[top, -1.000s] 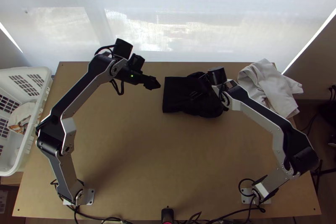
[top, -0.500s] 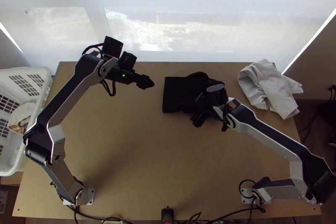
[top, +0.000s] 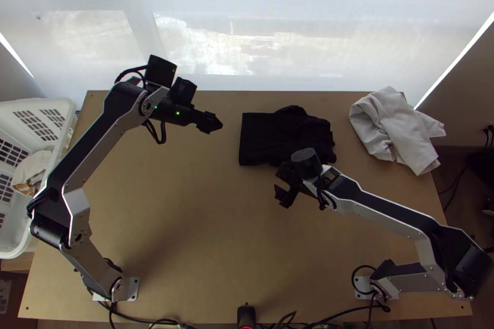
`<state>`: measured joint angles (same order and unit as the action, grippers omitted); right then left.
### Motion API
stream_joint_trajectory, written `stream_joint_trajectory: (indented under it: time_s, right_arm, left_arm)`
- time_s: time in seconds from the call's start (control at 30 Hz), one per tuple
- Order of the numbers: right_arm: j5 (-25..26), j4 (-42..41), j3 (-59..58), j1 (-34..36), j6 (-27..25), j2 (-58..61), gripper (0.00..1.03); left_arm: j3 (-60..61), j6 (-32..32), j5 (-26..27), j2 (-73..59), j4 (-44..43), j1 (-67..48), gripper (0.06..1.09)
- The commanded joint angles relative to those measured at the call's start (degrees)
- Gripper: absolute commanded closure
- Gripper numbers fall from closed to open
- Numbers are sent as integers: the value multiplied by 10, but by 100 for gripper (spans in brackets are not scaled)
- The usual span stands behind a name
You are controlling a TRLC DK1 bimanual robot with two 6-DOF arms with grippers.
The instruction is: Fold the t-shirt
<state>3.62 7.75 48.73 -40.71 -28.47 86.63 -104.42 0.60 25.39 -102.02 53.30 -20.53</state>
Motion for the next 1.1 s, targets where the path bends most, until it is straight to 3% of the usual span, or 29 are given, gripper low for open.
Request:
stream_joint_trajectory:
  time_s: [0.0, 0.17, 1.07]
  right_arm:
    - [17, -60, -7, -8, -15, 58, 5]
    - [23, -92, 2, 5, -19, 92, 5]
    - [40, -95, 132, 100, -41, 225, 6]
  left_arm:
    - [10, -4, -2, 7, 0, 5, 11]
    - [13, -8, -2, 9, 1, 13, 11]
    - [12, -29, -1, 3, 0, 34, 11]
